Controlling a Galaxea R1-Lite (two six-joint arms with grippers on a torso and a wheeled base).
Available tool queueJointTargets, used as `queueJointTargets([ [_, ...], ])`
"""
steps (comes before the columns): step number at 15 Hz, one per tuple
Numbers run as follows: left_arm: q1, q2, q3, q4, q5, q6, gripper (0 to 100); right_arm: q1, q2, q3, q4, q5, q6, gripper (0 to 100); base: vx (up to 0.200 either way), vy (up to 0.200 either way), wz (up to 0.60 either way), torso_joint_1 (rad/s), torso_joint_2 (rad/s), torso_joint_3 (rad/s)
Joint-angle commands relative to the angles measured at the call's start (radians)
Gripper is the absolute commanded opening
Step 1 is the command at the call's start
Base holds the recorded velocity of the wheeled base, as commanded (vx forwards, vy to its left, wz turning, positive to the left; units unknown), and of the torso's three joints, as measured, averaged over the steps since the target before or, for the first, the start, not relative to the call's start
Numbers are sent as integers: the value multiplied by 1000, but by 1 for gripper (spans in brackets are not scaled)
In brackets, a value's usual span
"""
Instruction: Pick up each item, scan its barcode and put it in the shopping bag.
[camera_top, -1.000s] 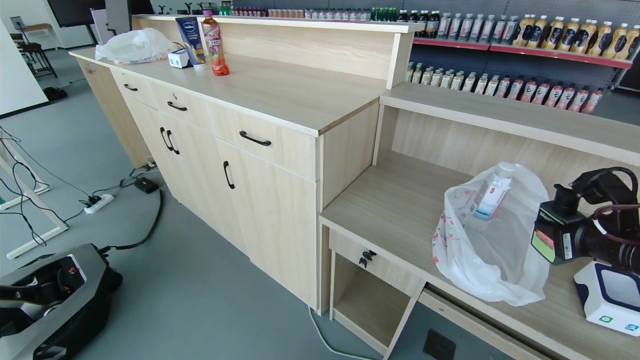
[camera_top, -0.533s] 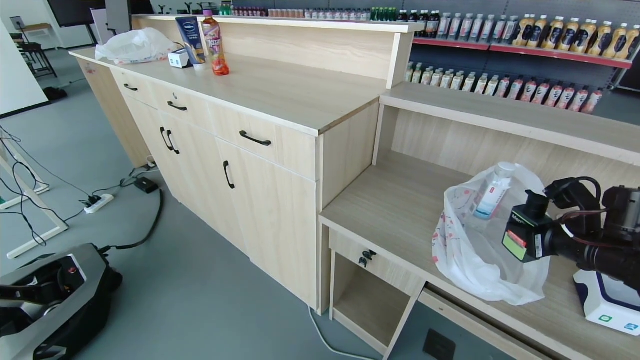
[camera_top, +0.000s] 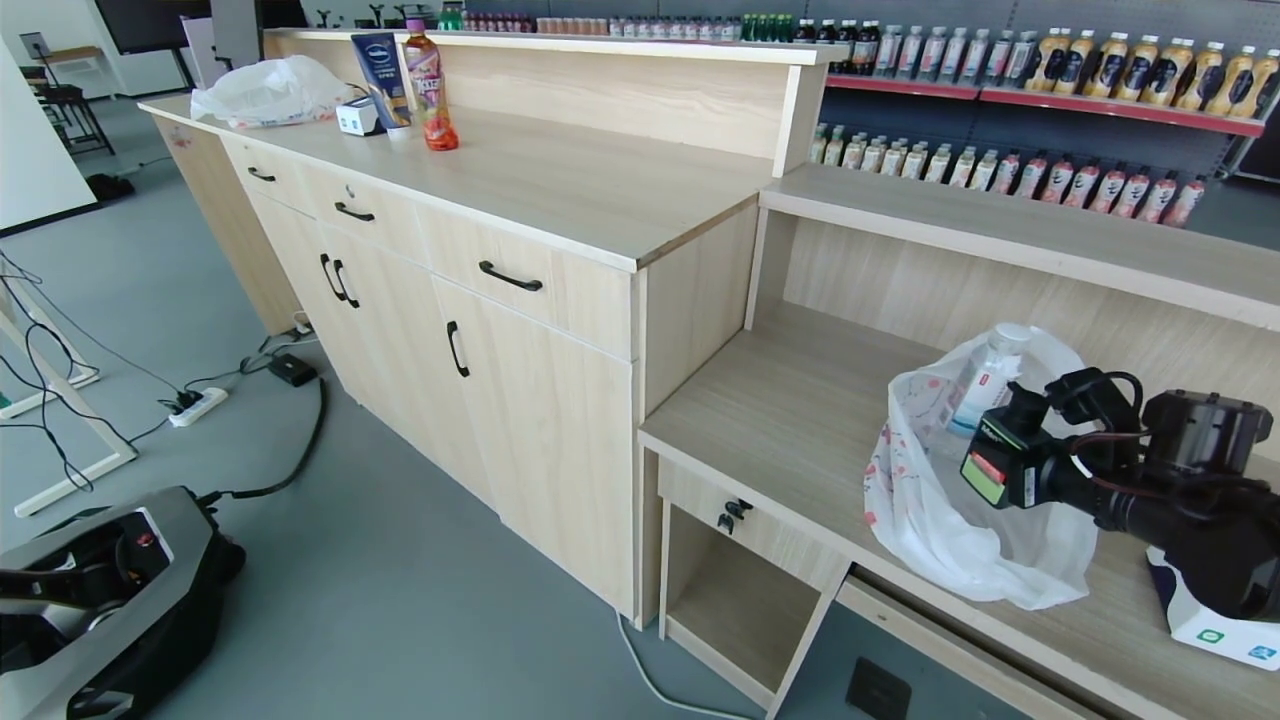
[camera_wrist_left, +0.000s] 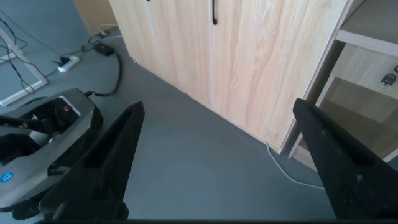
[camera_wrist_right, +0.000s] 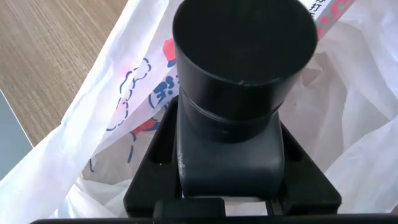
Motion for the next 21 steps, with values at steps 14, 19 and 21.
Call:
queueJointTargets([
  [14, 0, 0, 0, 0, 0, 0, 100, -15, 173, -42, -82, 55, -2, 100, 0, 0, 0, 0, 0, 0],
  [19, 0, 0, 0, 0, 0, 0, 100, -22, 118, -53, -69, 103, 2, 100, 0, 0, 0, 0, 0, 0],
  [21, 0, 0, 0, 0, 0, 0, 100, -22, -20, -42, 2, 106, -5, 100, 0, 0, 0, 0, 0, 0],
])
